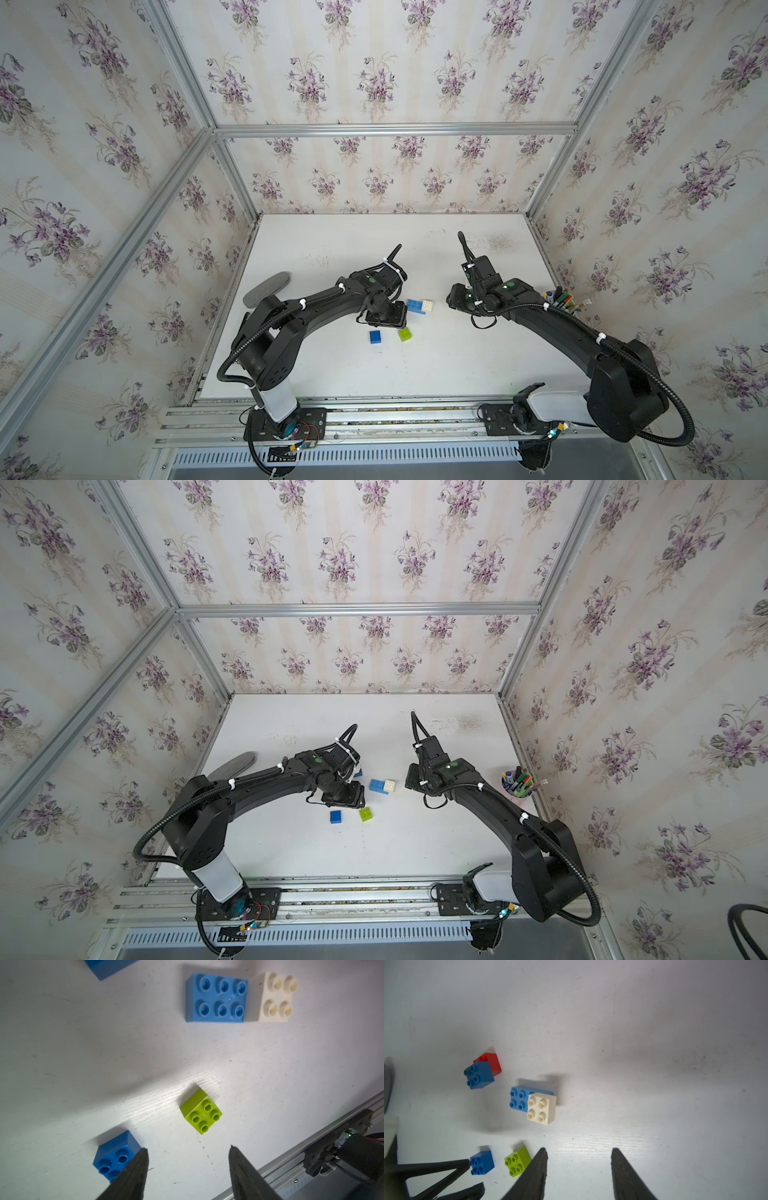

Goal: Assemble the letter y with lego
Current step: Pick up the lego brick from the center of the board.

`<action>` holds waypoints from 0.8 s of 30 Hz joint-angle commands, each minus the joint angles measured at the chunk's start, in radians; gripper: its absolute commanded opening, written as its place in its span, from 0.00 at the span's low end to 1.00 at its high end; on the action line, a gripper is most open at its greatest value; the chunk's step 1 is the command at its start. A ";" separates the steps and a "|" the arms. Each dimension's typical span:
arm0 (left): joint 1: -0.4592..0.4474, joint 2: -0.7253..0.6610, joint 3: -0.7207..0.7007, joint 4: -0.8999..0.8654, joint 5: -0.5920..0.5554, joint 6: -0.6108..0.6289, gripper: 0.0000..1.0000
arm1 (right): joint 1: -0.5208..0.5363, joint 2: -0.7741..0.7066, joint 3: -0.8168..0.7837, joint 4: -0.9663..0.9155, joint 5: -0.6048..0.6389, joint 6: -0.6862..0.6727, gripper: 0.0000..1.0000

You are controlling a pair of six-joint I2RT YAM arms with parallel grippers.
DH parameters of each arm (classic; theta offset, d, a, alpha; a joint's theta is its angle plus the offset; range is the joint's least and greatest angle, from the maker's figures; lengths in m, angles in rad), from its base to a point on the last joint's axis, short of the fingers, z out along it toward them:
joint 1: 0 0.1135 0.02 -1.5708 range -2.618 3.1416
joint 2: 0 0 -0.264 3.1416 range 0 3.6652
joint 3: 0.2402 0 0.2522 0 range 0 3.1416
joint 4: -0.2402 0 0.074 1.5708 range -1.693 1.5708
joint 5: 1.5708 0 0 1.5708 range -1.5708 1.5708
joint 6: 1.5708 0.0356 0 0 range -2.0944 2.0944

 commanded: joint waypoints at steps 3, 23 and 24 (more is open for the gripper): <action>-0.052 0.063 0.050 -0.065 -0.091 -0.103 0.64 | -0.014 -0.030 -0.023 0.034 -0.040 -0.005 0.51; -0.143 0.198 0.162 -0.090 -0.227 -0.294 0.59 | -0.070 -0.125 -0.100 0.031 -0.117 -0.098 0.50; -0.146 0.203 0.168 -0.090 -0.231 -0.292 0.58 | -0.073 -0.130 -0.102 0.028 -0.117 -0.099 0.50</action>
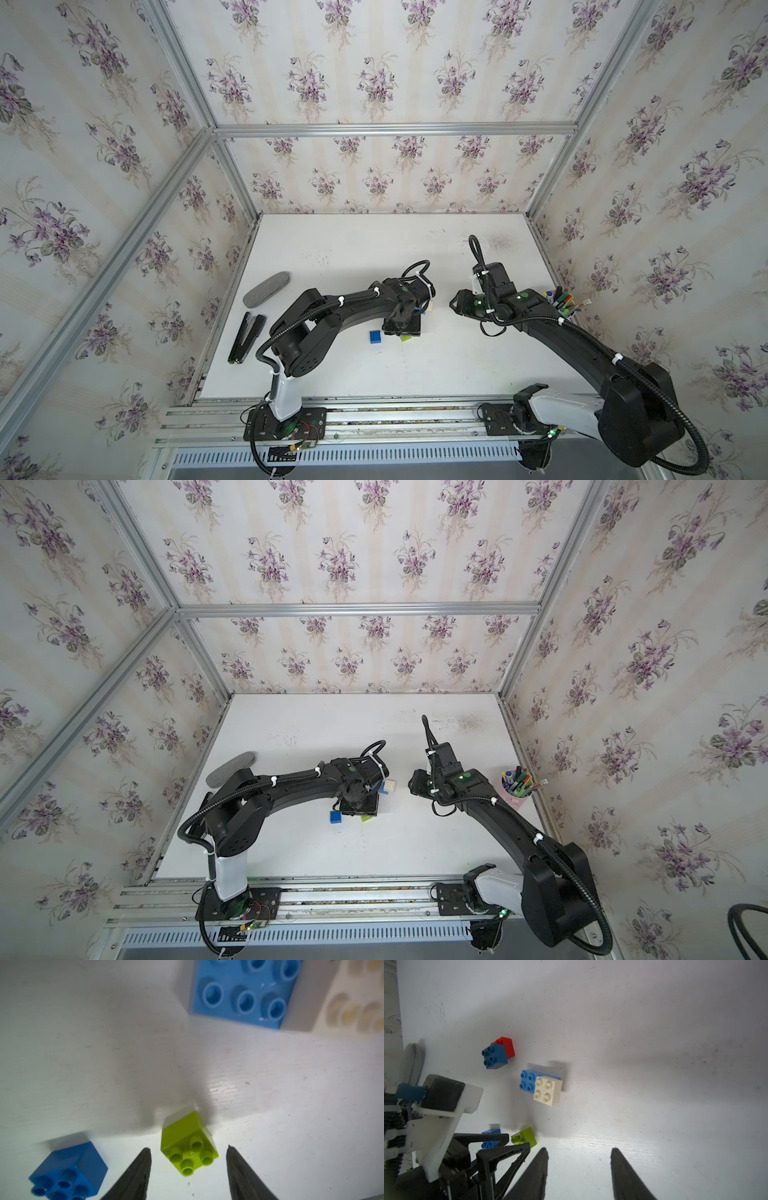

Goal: Assemble the letter y with lego
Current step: Pick up the lego brick from the center of the board.

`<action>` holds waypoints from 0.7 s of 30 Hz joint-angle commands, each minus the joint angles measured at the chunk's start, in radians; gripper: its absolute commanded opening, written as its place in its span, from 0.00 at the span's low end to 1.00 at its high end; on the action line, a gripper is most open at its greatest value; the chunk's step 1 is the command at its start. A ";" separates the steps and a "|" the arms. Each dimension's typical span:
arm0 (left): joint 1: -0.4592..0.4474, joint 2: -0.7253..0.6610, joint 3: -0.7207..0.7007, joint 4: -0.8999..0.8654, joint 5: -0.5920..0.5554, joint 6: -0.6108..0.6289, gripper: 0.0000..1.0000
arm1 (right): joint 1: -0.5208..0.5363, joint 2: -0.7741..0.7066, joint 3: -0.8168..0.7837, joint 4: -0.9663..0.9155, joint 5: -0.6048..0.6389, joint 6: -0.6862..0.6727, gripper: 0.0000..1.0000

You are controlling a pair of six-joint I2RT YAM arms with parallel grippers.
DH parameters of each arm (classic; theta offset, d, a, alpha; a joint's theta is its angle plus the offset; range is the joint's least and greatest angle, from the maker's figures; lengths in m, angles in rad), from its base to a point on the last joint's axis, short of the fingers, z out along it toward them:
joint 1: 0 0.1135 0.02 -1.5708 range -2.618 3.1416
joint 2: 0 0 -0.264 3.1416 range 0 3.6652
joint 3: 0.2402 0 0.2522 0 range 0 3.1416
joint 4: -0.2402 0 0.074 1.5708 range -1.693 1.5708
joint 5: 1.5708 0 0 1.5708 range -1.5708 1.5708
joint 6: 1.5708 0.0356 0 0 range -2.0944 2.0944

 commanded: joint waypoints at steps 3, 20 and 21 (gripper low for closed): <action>-0.010 0.031 0.037 -0.018 -0.030 -0.025 0.56 | -0.015 -0.028 -0.015 -0.007 0.002 -0.014 0.50; -0.012 0.056 0.058 -0.044 -0.034 0.036 0.32 | -0.026 -0.012 -0.029 0.008 0.001 -0.003 0.48; -0.012 0.054 0.059 -0.044 -0.035 0.043 0.31 | -0.026 -0.008 -0.028 0.010 0.000 -0.003 0.48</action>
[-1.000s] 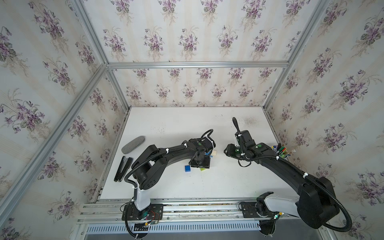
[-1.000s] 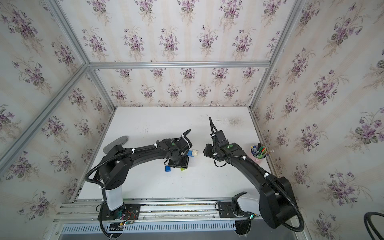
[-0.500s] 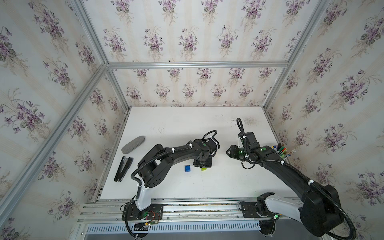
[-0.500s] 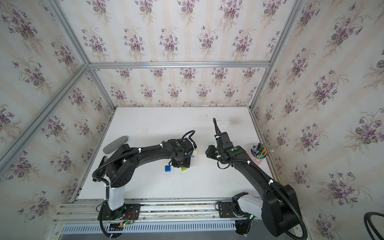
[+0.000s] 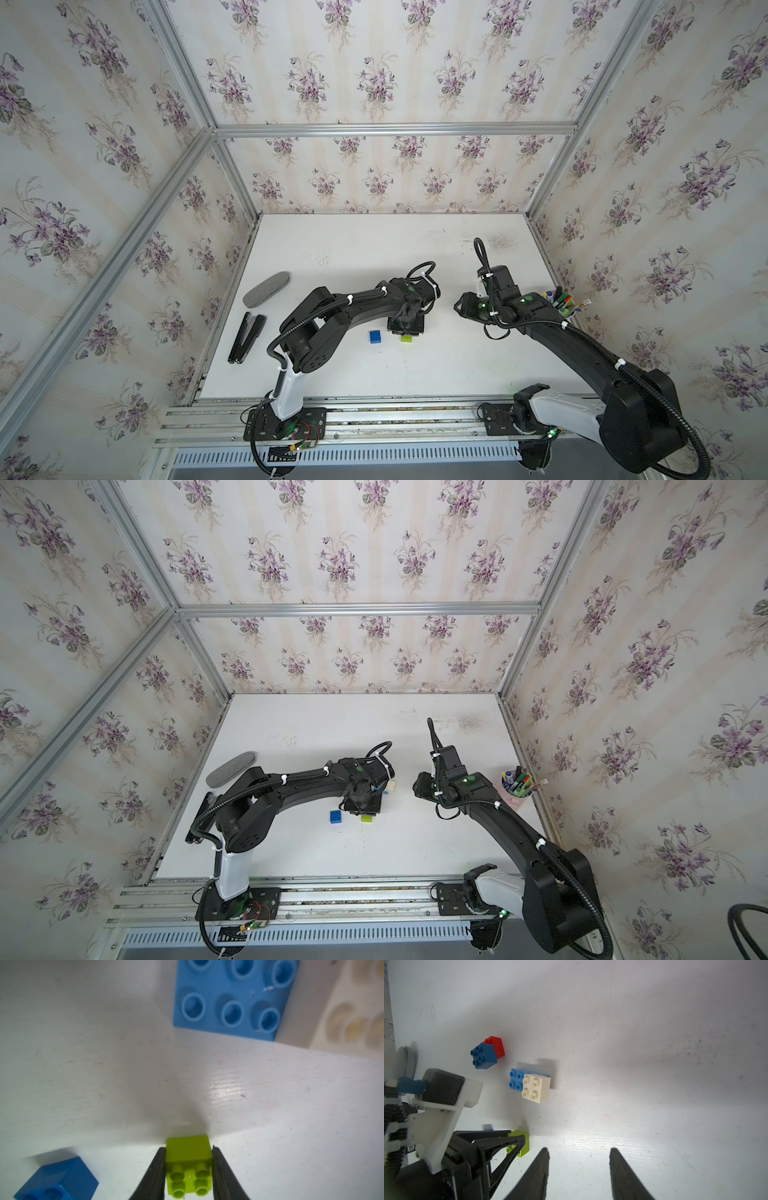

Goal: Assemble the letter y with lego
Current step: Pick up the lego brick from the center of the board.

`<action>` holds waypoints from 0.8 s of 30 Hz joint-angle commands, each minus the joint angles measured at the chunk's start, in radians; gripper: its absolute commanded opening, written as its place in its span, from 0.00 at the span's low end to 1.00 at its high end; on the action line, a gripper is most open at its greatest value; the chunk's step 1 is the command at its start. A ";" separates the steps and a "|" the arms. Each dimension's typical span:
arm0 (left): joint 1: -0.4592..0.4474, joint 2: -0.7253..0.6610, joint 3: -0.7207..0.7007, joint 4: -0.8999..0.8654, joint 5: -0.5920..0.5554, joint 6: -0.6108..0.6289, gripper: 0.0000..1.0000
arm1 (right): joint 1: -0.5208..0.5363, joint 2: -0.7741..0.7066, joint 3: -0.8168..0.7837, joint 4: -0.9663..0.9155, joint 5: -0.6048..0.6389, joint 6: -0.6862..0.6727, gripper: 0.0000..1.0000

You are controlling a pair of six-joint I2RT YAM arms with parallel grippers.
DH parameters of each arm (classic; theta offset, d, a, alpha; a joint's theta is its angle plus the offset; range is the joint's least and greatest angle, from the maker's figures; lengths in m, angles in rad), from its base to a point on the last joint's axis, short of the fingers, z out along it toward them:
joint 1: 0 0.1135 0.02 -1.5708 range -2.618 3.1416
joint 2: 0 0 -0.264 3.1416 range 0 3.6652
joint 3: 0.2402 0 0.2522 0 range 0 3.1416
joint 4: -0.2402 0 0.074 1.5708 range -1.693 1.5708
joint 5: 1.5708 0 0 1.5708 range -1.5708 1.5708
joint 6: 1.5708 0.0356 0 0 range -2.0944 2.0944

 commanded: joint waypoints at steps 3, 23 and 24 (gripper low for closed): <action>0.001 -0.006 0.009 -0.028 -0.017 0.040 0.38 | 0.001 0.020 0.005 0.020 0.004 0.002 0.48; -0.002 -0.002 0.006 -0.082 0.007 0.061 0.43 | 0.001 0.077 0.024 0.043 0.003 0.000 0.48; -0.002 -0.003 0.006 -0.082 0.009 0.065 0.41 | 0.001 0.078 0.022 0.044 0.004 0.000 0.48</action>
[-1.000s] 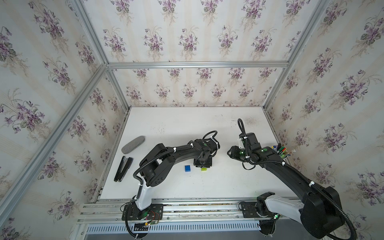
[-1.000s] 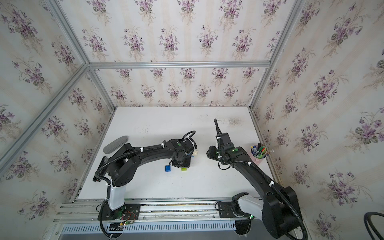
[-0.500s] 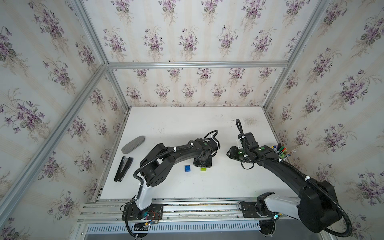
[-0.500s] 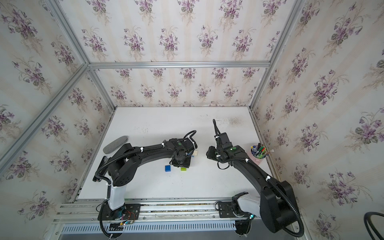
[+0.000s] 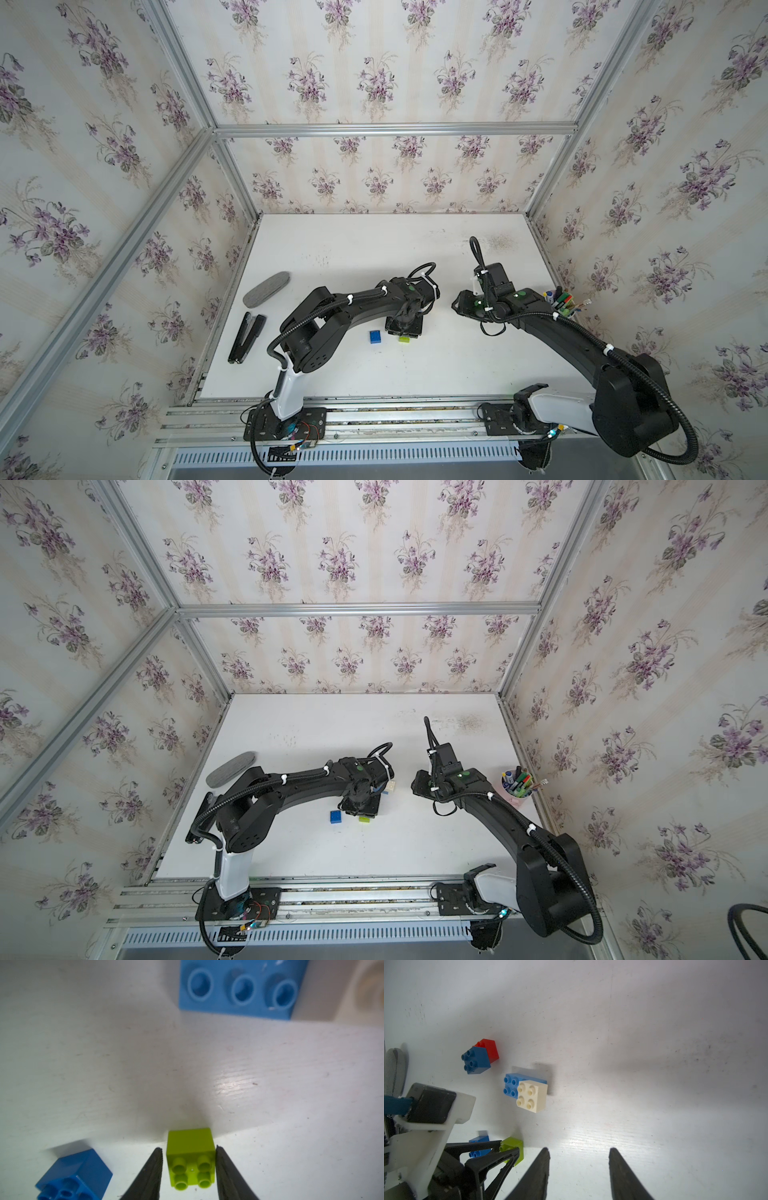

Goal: Assemble the letter y with lego
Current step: Pick up the lego brick from the center of the board, then assemble the lego brick with the lego brick.

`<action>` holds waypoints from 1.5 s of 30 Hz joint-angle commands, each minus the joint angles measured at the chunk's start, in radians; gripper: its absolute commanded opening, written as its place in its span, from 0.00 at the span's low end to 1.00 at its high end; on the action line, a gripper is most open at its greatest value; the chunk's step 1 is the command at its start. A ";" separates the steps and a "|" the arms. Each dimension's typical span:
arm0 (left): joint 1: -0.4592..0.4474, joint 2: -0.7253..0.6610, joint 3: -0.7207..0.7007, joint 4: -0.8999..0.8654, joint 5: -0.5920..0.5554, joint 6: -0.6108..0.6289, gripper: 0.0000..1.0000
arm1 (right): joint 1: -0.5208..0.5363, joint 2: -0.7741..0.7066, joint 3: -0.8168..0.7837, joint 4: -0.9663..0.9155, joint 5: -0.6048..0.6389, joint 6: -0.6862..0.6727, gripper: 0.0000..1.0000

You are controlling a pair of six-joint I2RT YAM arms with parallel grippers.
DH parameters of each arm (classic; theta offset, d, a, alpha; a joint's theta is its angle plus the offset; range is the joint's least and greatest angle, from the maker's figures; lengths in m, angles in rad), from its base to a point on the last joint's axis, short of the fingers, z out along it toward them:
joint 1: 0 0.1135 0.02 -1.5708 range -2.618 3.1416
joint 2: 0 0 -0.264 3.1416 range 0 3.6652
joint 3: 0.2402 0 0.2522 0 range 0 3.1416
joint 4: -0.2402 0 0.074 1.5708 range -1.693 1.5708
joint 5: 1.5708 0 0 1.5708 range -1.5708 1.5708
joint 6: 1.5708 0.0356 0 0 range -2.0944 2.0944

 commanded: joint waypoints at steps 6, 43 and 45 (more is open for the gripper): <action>-0.001 -0.007 0.003 -0.026 0.009 0.022 0.30 | 0.001 0.012 0.004 0.022 0.001 0.001 0.48; 0.177 0.220 0.447 -0.199 0.080 0.263 0.20 | 0.001 -0.011 -0.012 0.035 0.023 0.061 0.46; 0.176 0.225 0.448 -0.200 0.075 0.261 0.19 | 0.001 -0.009 -0.009 0.032 0.025 0.058 0.46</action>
